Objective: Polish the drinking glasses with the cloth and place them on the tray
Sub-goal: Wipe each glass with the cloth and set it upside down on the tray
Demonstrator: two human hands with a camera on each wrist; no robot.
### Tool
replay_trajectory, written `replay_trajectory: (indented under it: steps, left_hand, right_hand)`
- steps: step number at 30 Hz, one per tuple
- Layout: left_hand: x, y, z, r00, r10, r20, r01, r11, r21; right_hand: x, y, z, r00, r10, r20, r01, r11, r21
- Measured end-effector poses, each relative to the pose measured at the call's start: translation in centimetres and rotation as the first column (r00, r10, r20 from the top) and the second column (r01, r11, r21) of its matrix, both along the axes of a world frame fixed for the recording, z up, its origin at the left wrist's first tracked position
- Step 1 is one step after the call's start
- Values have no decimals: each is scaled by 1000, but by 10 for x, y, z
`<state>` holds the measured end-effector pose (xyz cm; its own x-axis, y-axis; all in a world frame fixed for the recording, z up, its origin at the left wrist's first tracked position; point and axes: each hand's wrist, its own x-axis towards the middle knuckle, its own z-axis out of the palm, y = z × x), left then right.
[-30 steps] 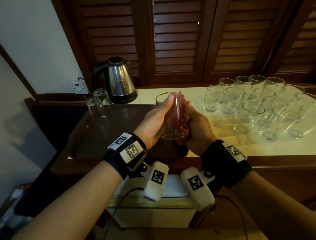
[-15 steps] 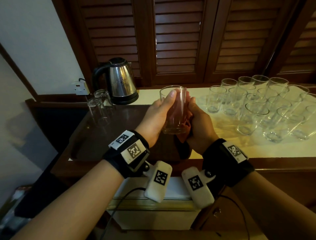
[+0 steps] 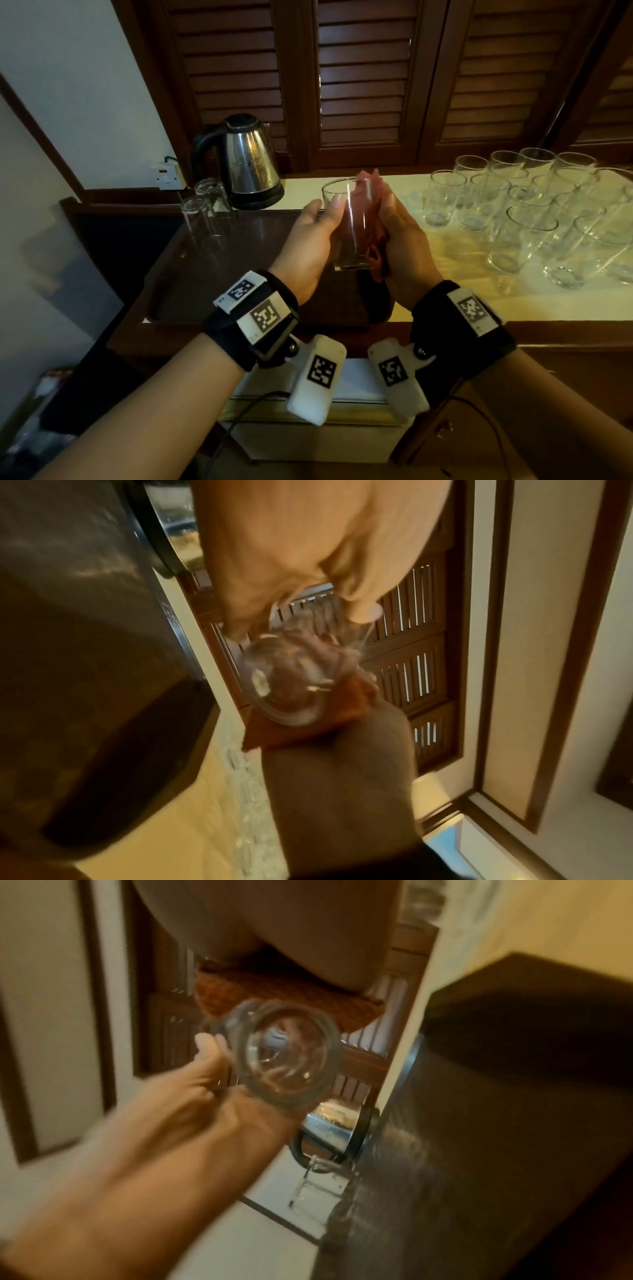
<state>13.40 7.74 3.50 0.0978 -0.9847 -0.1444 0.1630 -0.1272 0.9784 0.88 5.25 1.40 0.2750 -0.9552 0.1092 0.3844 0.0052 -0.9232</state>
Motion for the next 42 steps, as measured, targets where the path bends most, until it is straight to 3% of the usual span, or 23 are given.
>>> replay_trajectory:
  steps: [2, 6, 10, 12, 16, 19, 21, 27, 29, 32, 35, 38, 42]
  left_hand:
    - [-6, -3, 1, 997, 75, 23, -75, 997, 13]
    - [-14, 1, 5, 989, 50, 138, -53, 998, 22]
    - [-7, 10, 1, 998, -70, -7, 70, 995, 67]
    - [-4, 14, -2, 989, -133, -71, 137, 989, 58]
    - [-14, 14, 1, 998, 12, -65, -11, 1000, 23]
    - [-24, 13, -1, 1000, 3, 29, -3, 1000, 0]
    - [-27, 16, -1, 997, 19, 75, -17, 1000, -23]
    - [-15, 23, -1, 995, -101, -26, 102, 994, 34]
    - [-16, 25, 0, 994, -103, -25, 104, 994, 29]
    - [-28, 24, -3, 999, 14, 42, -15, 1000, 7]
    - [-36, 25, -10, 986, 104, 134, -103, 995, -15]
    - [-36, 25, -17, 988, 127, 87, -124, 992, -31]
    - [-33, 22, -17, 998, 57, -22, -58, 998, -38]
  right_hand:
    - [6, -1, 3, 996, -65, -61, 59, 994, -95]
    - [11, 1, -5, 993, -46, -109, 32, 992, -125]
    - [-2, 6, -13, 994, 98, 48, -102, 991, 86]
    - [-6, 9, -14, 990, 98, 100, -111, 985, 134]
    - [-9, 9, -11, 997, -48, -53, 46, 997, -55]
    - [-8, 12, -7, 994, -63, -86, 52, 992, -117]
    - [-5, 16, -8, 997, -34, -66, 28, 996, -86]
    - [-18, 21, -10, 988, 106, 111, -125, 975, 181]
    - [-18, 19, -7, 994, 55, 97, -68, 989, 135]
    - [-12, 19, -5, 997, -75, -33, 73, 996, -56]
    - [-6, 21, -9, 996, -80, -39, 75, 992, -101]
    - [-6, 28, -10, 997, -77, -27, 76, 996, -39]
    - [-13, 34, -10, 999, -31, 32, 27, 992, 123]
